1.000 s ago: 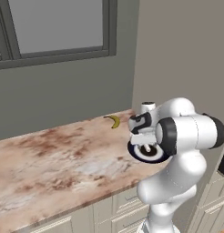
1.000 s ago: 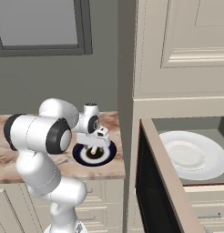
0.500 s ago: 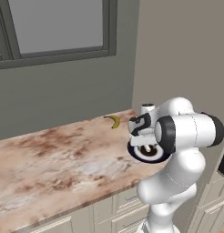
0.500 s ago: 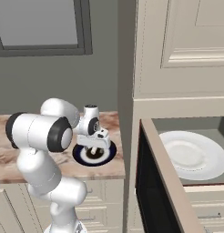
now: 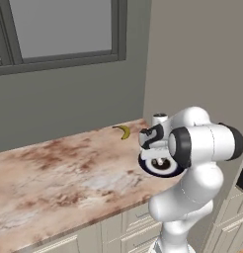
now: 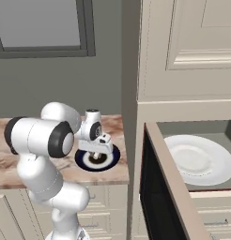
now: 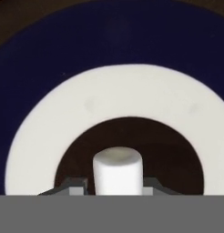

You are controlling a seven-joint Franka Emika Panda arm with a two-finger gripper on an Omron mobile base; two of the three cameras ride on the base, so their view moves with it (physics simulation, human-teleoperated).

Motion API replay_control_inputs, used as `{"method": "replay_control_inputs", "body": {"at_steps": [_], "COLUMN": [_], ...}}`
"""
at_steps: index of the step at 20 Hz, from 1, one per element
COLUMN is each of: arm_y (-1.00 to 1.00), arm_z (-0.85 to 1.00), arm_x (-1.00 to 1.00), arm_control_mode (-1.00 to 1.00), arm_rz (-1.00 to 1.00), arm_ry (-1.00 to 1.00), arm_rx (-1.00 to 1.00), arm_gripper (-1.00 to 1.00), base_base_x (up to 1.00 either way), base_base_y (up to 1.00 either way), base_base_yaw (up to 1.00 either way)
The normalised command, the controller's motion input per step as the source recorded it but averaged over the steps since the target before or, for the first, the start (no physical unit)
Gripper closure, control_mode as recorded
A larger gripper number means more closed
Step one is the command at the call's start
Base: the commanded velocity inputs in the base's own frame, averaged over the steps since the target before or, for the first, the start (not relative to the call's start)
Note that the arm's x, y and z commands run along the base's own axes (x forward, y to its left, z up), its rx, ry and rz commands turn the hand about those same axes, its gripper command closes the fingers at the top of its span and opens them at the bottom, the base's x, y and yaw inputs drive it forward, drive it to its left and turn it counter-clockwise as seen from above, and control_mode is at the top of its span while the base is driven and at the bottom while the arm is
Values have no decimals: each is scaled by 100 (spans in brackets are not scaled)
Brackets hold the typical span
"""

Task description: Pick the marshmallow from the counter and place it in the microwave.

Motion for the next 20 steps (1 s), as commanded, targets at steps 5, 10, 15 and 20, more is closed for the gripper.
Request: {"method": "replay_control_inputs", "body": {"at_steps": [5,10,15,20], "arm_y": [0,18,3,0], "arm_z": [24,100,100,81], "arm_x": [0,-56,-100,-100], "arm_control_mode": [-100,-100,-100,-100], "arm_rz": [1,13,7,0], "arm_ry": [-6,-8,-20,-8], "arm_rx": [4,9,4,1], "arm_gripper": [100,100,100,100], "base_base_x": [0,0,0,0], "base_base_y": [0,0,0,0], "base_base_yaw": [0,0,0,0]}}
